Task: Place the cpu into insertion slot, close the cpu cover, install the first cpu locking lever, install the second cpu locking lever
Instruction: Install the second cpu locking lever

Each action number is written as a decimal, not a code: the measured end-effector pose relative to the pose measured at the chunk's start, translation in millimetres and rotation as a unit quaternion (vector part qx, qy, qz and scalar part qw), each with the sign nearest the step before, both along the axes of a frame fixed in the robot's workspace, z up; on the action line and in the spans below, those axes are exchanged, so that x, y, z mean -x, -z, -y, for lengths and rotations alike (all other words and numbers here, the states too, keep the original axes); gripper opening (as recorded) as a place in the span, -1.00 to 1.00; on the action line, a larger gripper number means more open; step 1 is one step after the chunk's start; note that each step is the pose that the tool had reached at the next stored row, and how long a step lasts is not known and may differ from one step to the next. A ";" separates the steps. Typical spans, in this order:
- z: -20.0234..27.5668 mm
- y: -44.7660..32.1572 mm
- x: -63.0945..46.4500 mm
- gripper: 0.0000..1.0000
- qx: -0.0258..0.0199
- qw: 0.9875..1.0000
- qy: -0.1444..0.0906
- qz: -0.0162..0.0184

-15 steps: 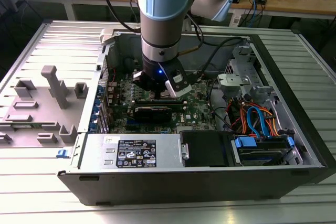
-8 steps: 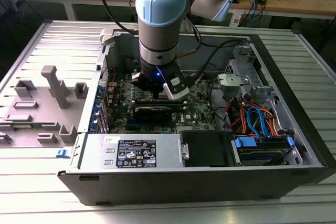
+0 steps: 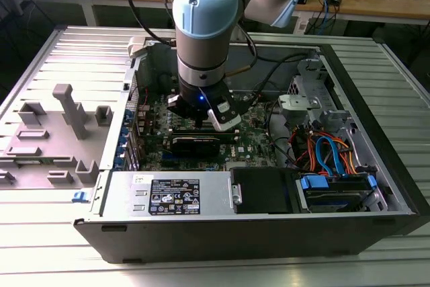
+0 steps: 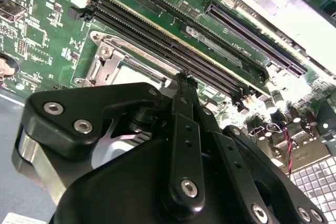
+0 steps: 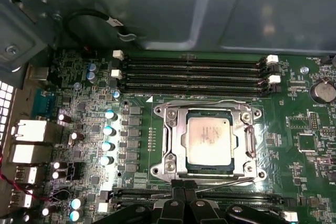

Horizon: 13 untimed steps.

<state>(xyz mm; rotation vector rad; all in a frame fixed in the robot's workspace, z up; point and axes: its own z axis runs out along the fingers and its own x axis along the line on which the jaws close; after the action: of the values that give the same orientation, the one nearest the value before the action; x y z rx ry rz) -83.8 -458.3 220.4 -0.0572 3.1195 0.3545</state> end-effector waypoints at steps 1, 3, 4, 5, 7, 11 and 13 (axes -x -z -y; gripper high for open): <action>0.4 0.0 0.2 -0.79 0.000 1.000 0.000 0.000; 1.1 0.0 1.3 -0.79 0.000 1.000 0.000 0.000; 1.2 0.0 1.6 -0.79 0.000 1.000 0.000 0.000; 1.2 0.5 2.6 -0.79 0.000 1.000 0.000 0.000; 1.3 1.4 5.8 -0.79 0.000 1.000 0.000 0.000; 1.3 2.4 10.7 -0.79 0.000 1.000 0.000 0.000; 1.3 3.1 12.4 -0.79 0.000 1.000 0.000 0.000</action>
<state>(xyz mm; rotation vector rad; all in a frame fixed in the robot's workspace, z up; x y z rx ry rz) -96.2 -459.6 217.3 -0.0574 3.1195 0.3558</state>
